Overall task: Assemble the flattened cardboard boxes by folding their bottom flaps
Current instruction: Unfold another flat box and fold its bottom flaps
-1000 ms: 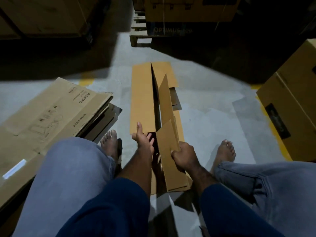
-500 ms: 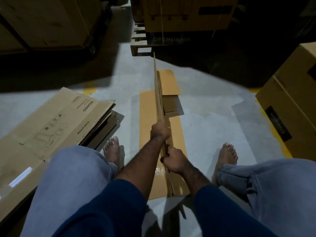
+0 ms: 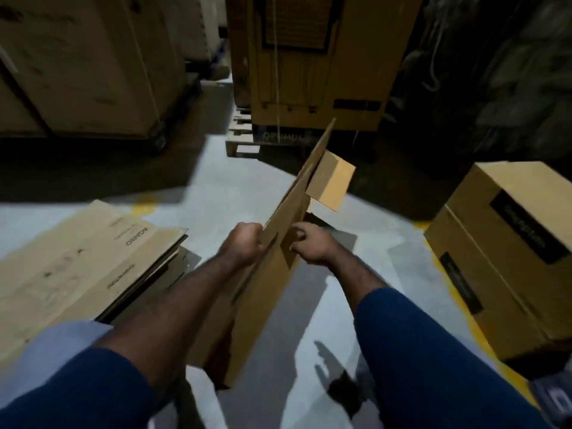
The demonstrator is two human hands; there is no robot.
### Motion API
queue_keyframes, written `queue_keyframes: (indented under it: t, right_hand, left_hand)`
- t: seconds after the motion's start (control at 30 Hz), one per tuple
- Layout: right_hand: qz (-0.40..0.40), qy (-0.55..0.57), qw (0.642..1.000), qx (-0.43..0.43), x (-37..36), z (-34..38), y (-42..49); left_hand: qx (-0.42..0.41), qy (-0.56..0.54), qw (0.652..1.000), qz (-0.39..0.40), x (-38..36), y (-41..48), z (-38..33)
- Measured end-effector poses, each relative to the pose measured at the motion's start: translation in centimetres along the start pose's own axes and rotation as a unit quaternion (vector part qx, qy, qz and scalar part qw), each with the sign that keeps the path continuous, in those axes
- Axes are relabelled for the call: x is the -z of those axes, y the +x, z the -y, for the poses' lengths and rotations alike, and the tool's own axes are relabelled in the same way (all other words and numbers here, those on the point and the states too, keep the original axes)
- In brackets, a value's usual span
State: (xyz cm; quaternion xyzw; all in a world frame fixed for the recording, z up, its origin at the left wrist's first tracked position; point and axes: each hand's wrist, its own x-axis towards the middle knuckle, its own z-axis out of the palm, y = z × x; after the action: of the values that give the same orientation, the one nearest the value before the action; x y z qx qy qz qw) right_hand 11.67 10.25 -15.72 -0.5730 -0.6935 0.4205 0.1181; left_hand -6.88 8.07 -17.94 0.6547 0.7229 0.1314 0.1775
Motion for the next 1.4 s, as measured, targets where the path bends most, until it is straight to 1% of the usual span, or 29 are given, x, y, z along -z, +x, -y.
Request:
queue_keyframes:
  t: [0.07,0.1,0.13,0.17,0.2,0.23,0.27,0.3,0.33,0.43,0.5,0.53,0.6,0.7,0.73,0.83,0.87,0.9,0.93,1.0,1.03,1.07,1.1,1.17,1.2,1.23,1.27,1.3,1.4]
  right_hand:
    - [-0.051,-0.084,0.994,0.042,2.0,0.9,0.2]
    - [-0.075,-0.077,0.993,0.051,2.7,1.1,0.5]
    - [-0.091,-0.02,0.994,0.048,3.4,1.4,0.6]
    - [-0.101,0.095,0.99,0.027,3.7,1.6,0.8]
    - [-0.098,0.236,0.967,-0.014,4.1,1.8,0.8]
    - [-0.087,0.369,0.924,-0.055,4.2,1.8,1.0]
    - [-0.078,0.461,0.881,-0.078,4.3,1.9,1.0]
    - [-0.076,0.51,0.852,-0.091,4.2,1.9,1.2]
    - [-0.084,0.533,0.836,-0.104,4.0,1.8,1.4]
    - [-0.145,0.536,0.818,-0.149,2.9,1.7,1.7]
    - [-0.168,0.54,0.81,-0.154,2.0,2.1,1.6]
    - [-0.171,0.534,0.814,-0.151,1.5,2.7,1.4]
    - [-0.156,0.502,0.84,-0.133,-0.1,4.3,0.7]
    - [-0.16,0.449,0.873,-0.104,-2.2,6.6,-0.2]
    - [-0.15,0.446,0.877,-0.095,-2.2,6.9,-0.3]
    - [-0.076,0.456,0.883,-0.086,-0.3,6.5,-0.5]
    - [-0.076,0.452,0.885,-0.086,0.6,5.9,-0.3]
    - [-0.099,0.452,0.882,-0.089,1.7,5.1,-0.2]
    - [-0.145,0.452,0.875,-0.096,2.8,4.1,0.1]
    - [-0.274,0.423,0.853,-0.136,4.8,1.7,0.5]
    - [-0.318,0.42,0.833,-0.17,5.6,0.4,0.6]
    - [-0.336,0.438,0.809,-0.201,6.2,-0.8,0.7]
    - [-0.32,0.483,0.783,-0.227,6.5,-1.8,0.7]
    - [-0.244,0.59,0.726,-0.254,6.5,-3.0,0.8]
    - [-0.224,0.62,0.707,-0.256,6.3,-3.3,0.9]
    - [-0.219,0.631,0.7,-0.252,6.0,-3.4,0.9]
    - [-0.236,0.623,0.704,-0.248,5.8,-3.3,1.1]
    - [-0.271,0.594,0.719,-0.236,5.7,-3.0,1.3]
    - [-0.358,0.489,0.788,-0.112,5.7,-1.3,2.0]
  left_hand:
    - [-0.027,0.024,0.999,-0.004,2.7,0.2,-0.6]
    - [-0.044,0.041,0.998,-0.007,4.0,0.2,-0.9]
    - [-0.067,0.071,0.995,-0.007,5.3,0.2,-1.2]
    - [-0.094,0.116,0.989,-0.005,6.3,0.2,-1.4]
    - [-0.124,0.165,0.979,-0.005,7.2,0.0,-1.5]
    - [-0.15,0.207,0.967,-0.004,7.8,-0.2,-1.6]
    - [-0.175,0.239,0.955,-0.004,8.2,-0.6,-1.5]
    - [-0.198,0.263,0.944,-0.008,8.3,-0.9,-1.2]
    - [-0.22,0.281,0.934,-0.016,8.2,-1.4,-0.9]
    - [-0.264,0.322,0.909,-0.037,7.7,-2.6,-0.3]
    - [-0.244,0.328,0.911,-0.052,7.4,-3.2,-0.9]
    - [-0.216,0.327,0.917,-0.065,7.0,-3.4,-1.6]
    - [-0.161,0.332,0.926,-0.078,5.8,-3.5,-3.1]
    - [-0.109,0.318,0.936,-0.101,4.6,-3.2,-4.6]
    - [-0.096,0.312,0.938,-0.114,4.8,-3.0,-4.5]
    - [-0.065,0.296,0.943,-0.135,5.9,-2.5,-3.5]
    - [-0.058,0.289,0.945,-0.14,6.2,-2.3,-3.0]
    - [-0.052,0.282,0.947,-0.142,6.5,-2.2,-2.6]
    - [-0.049,0.277,0.948,-0.147,6.8,-2.1,-2.1]
    - [-0.045,0.273,0.948,-0.155,7.3,-2.0,-1.4]
    - [-0.044,0.273,0.948,-0.158,7.6,-2.1,-1.2]
    - [-0.043,0.274,0.947,-0.16,7.8,-2.1,-1.0]
    - [-0.044,0.274,0.948,-0.159,8.1,-2.1,-0.9]
    - [-0.054,0.275,0.948,-0.149,8.4,-2.1,-0.8]
    - [-0.063,0.279,0.948,-0.143,8.5,-2.1,-0.7]
    - [-0.073,0.282,0.946,-0.14,8.4,-2.1,-0.7]
    - [-0.082,0.284,0.945,-0.141,8.4,-2.0,-0.7]
    - [-0.086,0.284,0.944,-0.147,8.4,-2.0,-0.8]
    - [-0.094,0.283,0.941,-0.159,8.2,-1.8,-1.2]
